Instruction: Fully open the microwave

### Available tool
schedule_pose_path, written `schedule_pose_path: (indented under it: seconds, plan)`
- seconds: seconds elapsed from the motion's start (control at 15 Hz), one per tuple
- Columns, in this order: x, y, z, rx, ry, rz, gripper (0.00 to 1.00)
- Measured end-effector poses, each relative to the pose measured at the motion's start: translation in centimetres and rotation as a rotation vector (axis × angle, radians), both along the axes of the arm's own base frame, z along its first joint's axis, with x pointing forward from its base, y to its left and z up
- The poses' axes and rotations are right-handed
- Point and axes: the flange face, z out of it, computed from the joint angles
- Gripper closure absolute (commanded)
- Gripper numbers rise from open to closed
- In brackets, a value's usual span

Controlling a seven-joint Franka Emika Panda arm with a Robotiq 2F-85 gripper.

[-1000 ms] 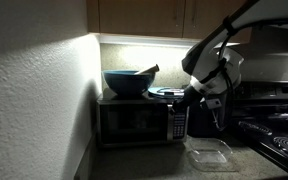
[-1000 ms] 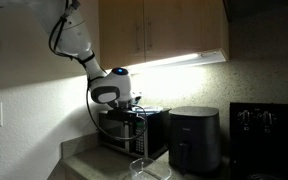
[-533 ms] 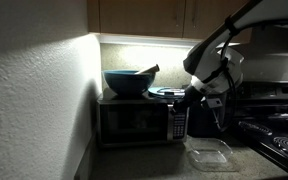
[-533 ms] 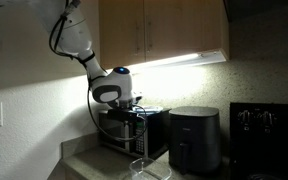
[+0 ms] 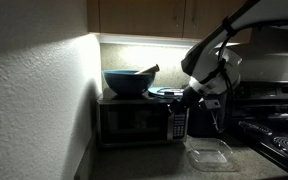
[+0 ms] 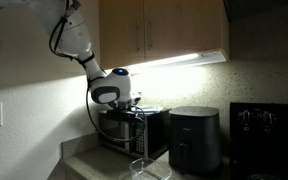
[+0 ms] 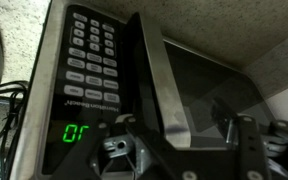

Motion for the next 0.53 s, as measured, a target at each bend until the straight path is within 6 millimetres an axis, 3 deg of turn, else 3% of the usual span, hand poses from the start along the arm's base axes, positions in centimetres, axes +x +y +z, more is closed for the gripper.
schedule_pose_path:
  seconds: [0.33,0.53]
  plan:
    - [-0.4,2.2,1.1,0.028,-0.103,-0.042,0.0]
    - [-0.4,2.6,1.0,0.04,-0.126,-0.067,0.0]
